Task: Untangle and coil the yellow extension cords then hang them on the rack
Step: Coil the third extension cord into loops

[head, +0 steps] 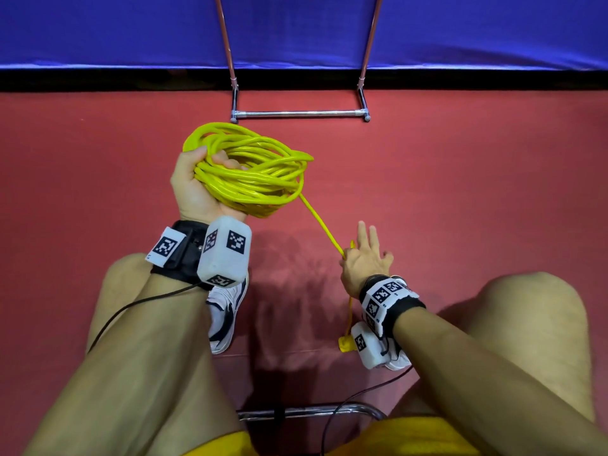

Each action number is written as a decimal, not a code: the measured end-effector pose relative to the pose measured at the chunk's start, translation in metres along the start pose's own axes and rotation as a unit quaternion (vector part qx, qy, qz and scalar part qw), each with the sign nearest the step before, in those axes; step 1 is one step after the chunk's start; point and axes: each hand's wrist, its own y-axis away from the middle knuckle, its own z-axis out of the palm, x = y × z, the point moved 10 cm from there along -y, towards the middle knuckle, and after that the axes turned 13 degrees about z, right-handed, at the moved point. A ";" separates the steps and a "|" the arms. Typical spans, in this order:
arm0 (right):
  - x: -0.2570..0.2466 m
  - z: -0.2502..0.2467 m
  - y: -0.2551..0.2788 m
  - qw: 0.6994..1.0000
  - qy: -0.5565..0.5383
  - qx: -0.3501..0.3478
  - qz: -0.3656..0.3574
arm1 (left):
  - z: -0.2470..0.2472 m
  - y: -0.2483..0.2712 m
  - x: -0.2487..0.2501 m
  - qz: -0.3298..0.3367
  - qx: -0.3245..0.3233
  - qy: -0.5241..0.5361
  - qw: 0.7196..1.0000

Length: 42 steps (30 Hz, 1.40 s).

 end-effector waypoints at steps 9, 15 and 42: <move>-0.102 -0.025 0.093 0.897 -0.222 -0.102 -0.370 | -0.020 -0.004 0.031 0.186 0.038 -0.241 0.952; -0.100 -0.021 0.089 0.899 -0.278 -0.186 -0.282 | -0.004 0.010 0.036 0.264 -0.057 -0.628 0.730; -0.050 -0.056 0.009 0.952 -0.278 0.011 -0.132 | 0.059 0.057 0.006 0.307 -0.250 -0.643 0.656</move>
